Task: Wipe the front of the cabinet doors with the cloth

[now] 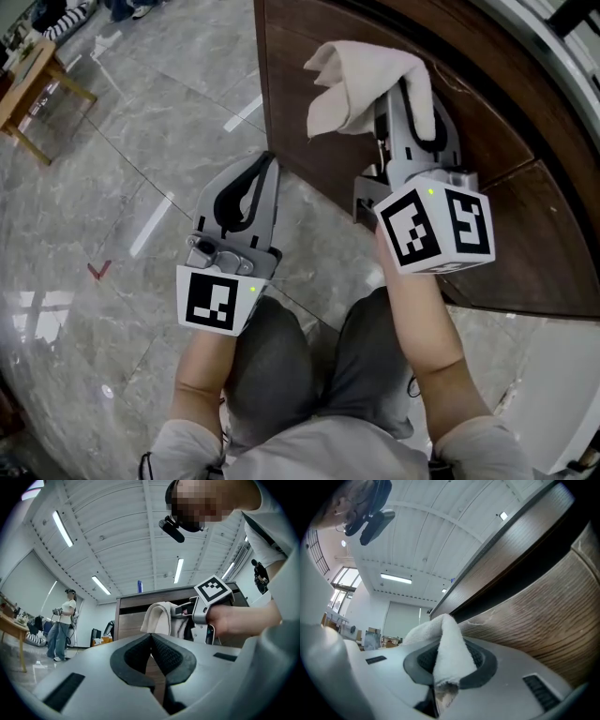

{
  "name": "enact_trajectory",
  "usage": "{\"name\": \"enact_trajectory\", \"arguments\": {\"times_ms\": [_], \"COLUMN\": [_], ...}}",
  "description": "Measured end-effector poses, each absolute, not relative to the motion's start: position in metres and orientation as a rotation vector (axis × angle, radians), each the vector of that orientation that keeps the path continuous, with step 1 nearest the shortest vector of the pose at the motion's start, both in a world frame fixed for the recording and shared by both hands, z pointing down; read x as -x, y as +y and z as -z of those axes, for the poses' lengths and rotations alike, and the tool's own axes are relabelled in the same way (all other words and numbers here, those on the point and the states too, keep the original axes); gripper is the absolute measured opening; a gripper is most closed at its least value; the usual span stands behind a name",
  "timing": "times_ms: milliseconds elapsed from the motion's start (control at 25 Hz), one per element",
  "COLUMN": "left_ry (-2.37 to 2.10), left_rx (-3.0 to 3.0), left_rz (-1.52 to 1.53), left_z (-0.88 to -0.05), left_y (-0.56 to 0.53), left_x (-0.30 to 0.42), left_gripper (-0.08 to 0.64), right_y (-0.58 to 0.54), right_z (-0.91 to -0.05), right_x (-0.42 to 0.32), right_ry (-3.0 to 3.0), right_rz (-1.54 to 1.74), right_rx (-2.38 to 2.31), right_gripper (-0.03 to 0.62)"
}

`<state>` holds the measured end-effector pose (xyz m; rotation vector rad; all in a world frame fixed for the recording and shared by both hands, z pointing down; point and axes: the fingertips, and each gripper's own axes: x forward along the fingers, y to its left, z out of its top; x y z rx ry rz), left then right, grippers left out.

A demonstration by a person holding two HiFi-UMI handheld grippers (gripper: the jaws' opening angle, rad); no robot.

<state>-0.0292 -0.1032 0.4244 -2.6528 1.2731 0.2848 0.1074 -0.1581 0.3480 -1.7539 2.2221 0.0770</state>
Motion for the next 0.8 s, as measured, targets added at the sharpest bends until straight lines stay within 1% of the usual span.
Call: {"name": "enact_trajectory", "arguments": {"times_ms": [360,800], "left_ry": [1.220,1.140], "left_rx": [2.678,2.710], "left_rz": [-0.309,-0.311], "left_z": [-0.418,-0.416], "left_y": [-0.111,-0.097], "left_x": [0.026,-0.009], "left_gripper": [0.017,0.017], "right_y": [-0.138,-0.079], "right_z": [-0.346,-0.348], "right_x": [-0.128,-0.191], "right_ry": [2.195,2.102], "right_rz": [-0.111,-0.097], "right_rx": [1.834,1.902], "right_gripper": [0.071,0.071]}}
